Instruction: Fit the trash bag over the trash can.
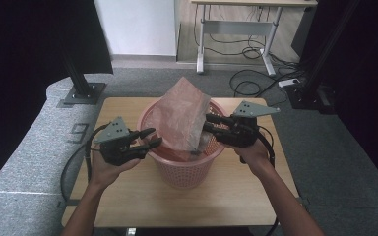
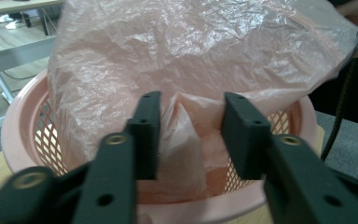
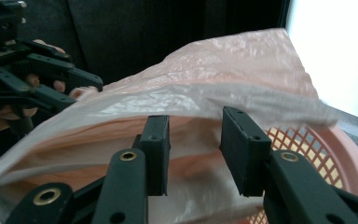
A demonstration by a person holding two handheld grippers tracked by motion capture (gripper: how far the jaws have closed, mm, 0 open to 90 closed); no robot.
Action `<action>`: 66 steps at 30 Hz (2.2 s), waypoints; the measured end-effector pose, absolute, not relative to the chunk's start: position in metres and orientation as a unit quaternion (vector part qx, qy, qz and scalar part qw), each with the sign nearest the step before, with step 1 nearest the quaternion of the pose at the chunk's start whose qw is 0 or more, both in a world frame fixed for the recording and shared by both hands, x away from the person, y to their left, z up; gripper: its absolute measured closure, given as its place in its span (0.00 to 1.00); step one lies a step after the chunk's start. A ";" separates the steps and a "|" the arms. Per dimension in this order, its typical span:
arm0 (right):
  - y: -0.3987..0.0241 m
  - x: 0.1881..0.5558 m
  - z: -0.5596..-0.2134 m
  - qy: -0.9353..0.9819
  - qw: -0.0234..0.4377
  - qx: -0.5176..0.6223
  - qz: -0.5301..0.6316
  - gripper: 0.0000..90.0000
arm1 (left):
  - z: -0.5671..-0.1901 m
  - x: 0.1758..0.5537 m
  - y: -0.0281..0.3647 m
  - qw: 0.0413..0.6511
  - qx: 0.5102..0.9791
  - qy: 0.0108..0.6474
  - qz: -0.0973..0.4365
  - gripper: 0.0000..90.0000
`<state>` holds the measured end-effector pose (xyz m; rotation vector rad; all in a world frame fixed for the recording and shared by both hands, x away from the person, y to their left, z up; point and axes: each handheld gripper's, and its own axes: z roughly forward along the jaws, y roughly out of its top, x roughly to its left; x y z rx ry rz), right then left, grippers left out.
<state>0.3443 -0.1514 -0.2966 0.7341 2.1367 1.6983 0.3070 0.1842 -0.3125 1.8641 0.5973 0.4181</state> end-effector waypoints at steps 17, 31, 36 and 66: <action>-0.166 0.319 -0.308 0.746 0.145 0.225 0.610 0.61 | -0.315 0.314 0.185 0.557 0.763 0.287 0.155 0.97; -0.144 0.306 -0.305 0.762 0.125 0.176 0.611 0.64 | -0.312 0.316 0.176 0.556 0.764 0.289 0.153 0.98; -0.133 0.305 -0.304 0.768 0.123 0.155 0.609 0.69 | -0.311 0.318 0.175 0.555 0.763 0.296 0.150 0.98; -0.166 0.328 -0.267 0.731 0.191 0.236 0.611 1.00 | -0.281 0.302 0.197 0.644 0.713 0.233 0.148 1.00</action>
